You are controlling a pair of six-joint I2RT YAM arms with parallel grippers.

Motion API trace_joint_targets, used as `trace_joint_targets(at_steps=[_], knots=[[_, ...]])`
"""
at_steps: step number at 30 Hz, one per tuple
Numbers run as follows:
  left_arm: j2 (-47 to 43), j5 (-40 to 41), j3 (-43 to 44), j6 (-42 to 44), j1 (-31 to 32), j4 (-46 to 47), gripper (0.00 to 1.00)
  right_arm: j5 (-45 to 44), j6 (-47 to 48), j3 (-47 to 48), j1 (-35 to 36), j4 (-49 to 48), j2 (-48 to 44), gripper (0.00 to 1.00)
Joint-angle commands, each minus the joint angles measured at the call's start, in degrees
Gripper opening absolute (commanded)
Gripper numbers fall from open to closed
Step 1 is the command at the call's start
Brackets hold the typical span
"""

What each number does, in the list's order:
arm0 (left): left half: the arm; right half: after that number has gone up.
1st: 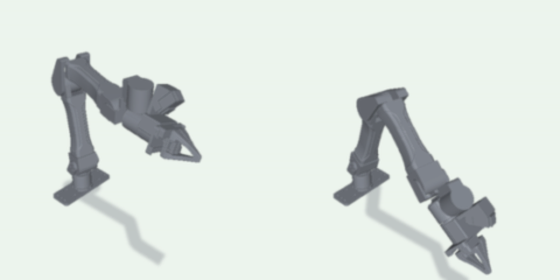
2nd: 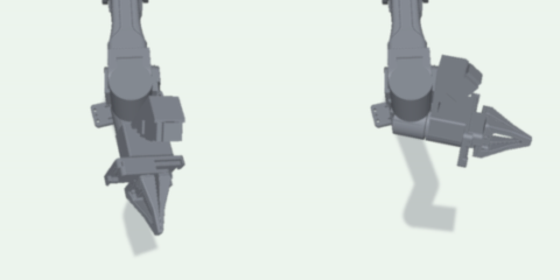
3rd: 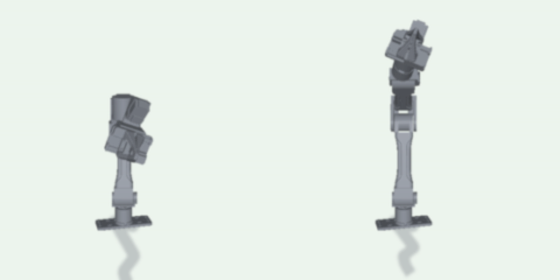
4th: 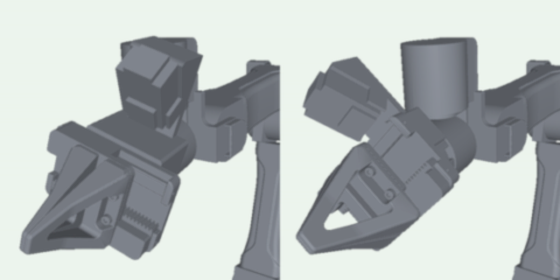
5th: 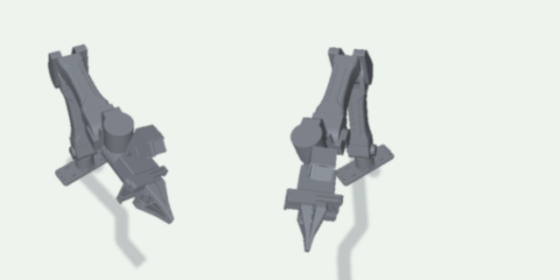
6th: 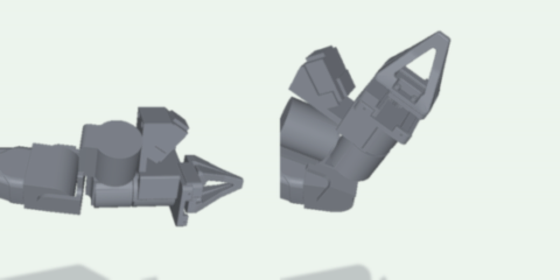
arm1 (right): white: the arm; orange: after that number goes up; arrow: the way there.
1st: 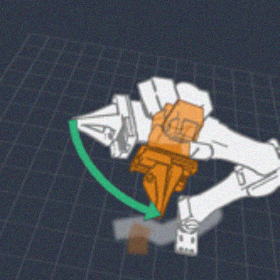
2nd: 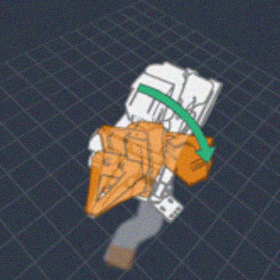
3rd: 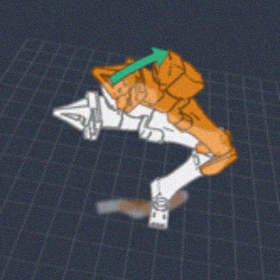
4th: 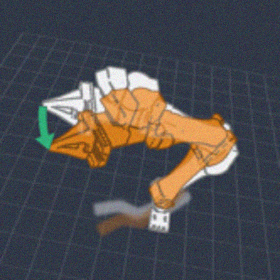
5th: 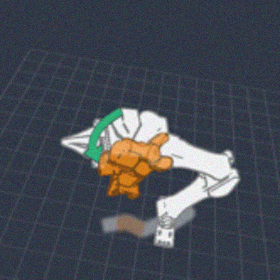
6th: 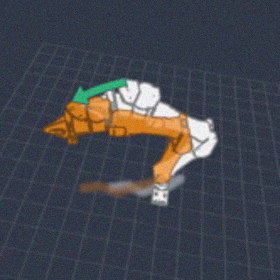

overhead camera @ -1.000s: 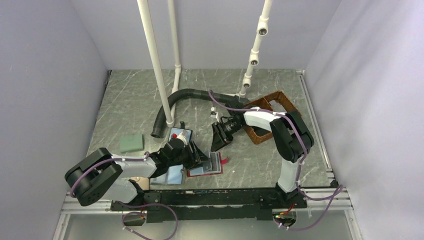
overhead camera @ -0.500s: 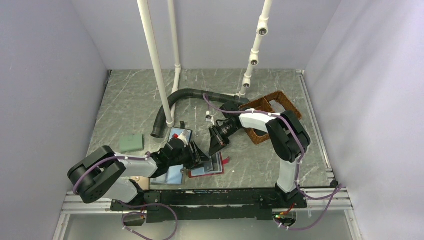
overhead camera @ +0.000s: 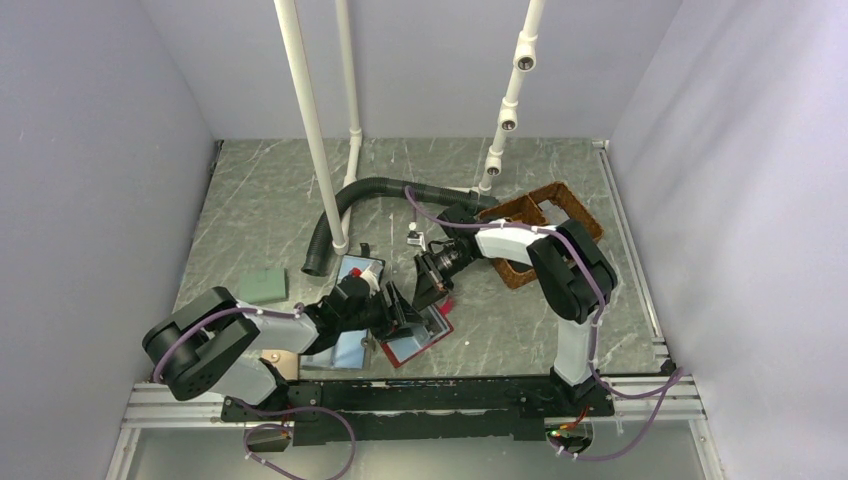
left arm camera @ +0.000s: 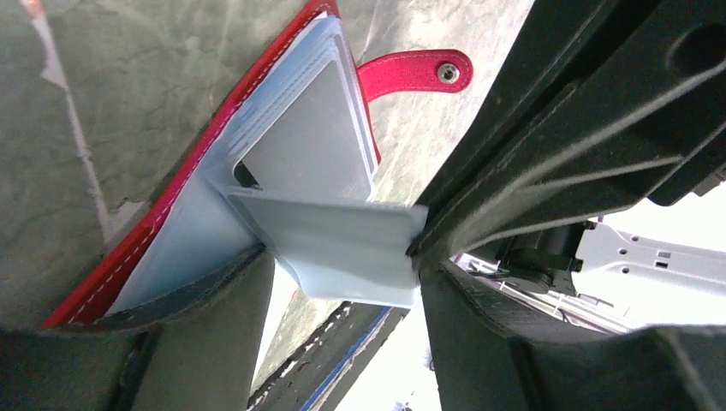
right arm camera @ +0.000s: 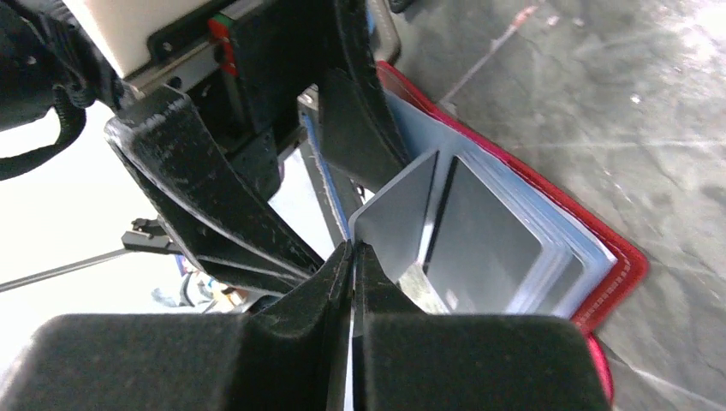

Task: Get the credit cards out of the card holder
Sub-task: Remove the credit card from the card holder.

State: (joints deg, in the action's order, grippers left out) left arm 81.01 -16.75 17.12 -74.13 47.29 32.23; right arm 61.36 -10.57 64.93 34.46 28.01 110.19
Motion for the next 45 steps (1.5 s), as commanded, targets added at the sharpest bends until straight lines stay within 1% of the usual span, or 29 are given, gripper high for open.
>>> trace_joint_targets(at_steps=[1,5,9,12,14,16,18,19,22,26,28,30,31,32,34,41,45], knots=[[0.24,-2.06,2.67,1.38,0.17,3.95,0.69,7.51,-2.77,-0.58,1.40,-5.00,-0.22,0.06],[0.12,-1.72,3.00,1.79,0.10,2.38,0.70,8.25,-3.28,-0.83,2.31,-5.54,-0.25,0.09],[-0.25,-0.87,2.92,1.50,0.17,0.93,0.68,8.46,-3.32,-0.99,2.54,-5.68,-0.15,0.12],[-1.43,0.10,2.61,1.23,0.15,-1.11,0.61,9.16,-3.51,-1.11,2.48,-5.96,-0.31,0.17],[-2.57,0.91,2.03,0.98,0.16,-2.21,0.56,9.61,-3.70,-1.29,2.59,-6.20,-0.54,0.22],[-4.09,1.66,1.33,0.77,0.17,-3.41,0.49,9.53,-3.59,-1.50,2.63,-6.28,-0.67,0.27],[-5.57,2.30,0.93,0.59,0.16,-5.15,0.40,9.40,-3.54,-1.64,2.63,-6.34,-0.83,0.29],[-6.27,2.66,0.62,0.42,0.17,-6.11,0.37,9.32,-3.46,-1.58,2.63,-6.26,-0.92,0.30],[-8.39,3.61,-0.23,-0.32,0.09,-9.17,0.33,8.59,-2.41,-1.31,2.63,-5.46,-1.18,0.35],[-10.83,4.86,-1.38,-1.62,0.17,-12.46,0.29,7.43,-2.22,-1.71,2.63,-5.51,-1.21,0.36],[-11.85,5.54,-1.92,-2.54,0.15,-14.03,0.29,6.11,-1.57,-1.54,2.63,-4.71,-1.21,0.37],[-12.66,6.17,-2.54,-3.67,0.13,-15.52,0.31,4.66,-0.65,-1.16,2.63,-3.71,-1.29,0.39],[-12.88,6.33,-2.80,-3.94,0.17,-15.99,0.33,4.24,-0.38,-1.06,2.63,-3.45,-1.29,0.40],[-13.15,6.45,-3.14,-4.43,0.17,-16.31,0.38,3.82,-0.34,-1.13,2.63,-3.47,-1.36,0.40],[-13.66,6.70,-3.81,-5.40,0.17,-16.63,0.44,2.96,0.19,-1.04,2.63,-2.95,-1.43,0.42],[-17.48,8.55,-5.87,-6.98,0.04,-16.95,0.56,0.14,1.51,-1.24,2.63,-2.21,-1.51,0.43],[-20.35,9.72,-6.78,-7.70,0.04,-17.16,0.56,-0.98,1.77,-1.18,2.70,-1.78,-1.39,0.43]])
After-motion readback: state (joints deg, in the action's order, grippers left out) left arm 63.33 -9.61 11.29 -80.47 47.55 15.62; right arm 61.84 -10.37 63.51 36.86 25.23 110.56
